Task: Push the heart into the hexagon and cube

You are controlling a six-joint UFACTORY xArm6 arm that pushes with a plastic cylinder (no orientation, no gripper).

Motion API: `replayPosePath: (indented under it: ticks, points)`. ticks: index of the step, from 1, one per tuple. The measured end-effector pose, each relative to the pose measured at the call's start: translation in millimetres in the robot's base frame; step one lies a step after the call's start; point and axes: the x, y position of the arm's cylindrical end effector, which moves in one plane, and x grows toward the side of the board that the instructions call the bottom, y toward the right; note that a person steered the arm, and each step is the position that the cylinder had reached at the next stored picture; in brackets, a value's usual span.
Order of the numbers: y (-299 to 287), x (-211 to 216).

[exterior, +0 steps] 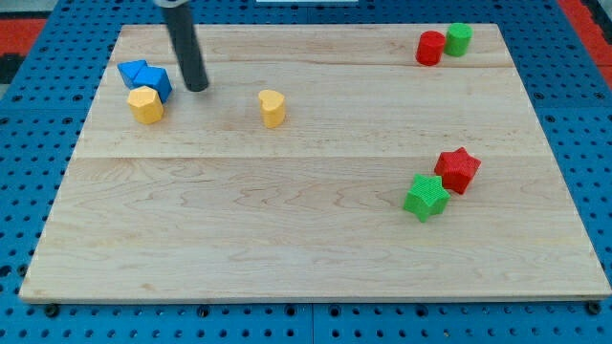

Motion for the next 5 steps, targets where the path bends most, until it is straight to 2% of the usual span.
replayPosePath:
  ticks: [2,3,4,5]
  points:
    - [155.6,-5.7]
    - [158.3,4.5]
    - [157.9,43.9]
    - [157.9,44.1]
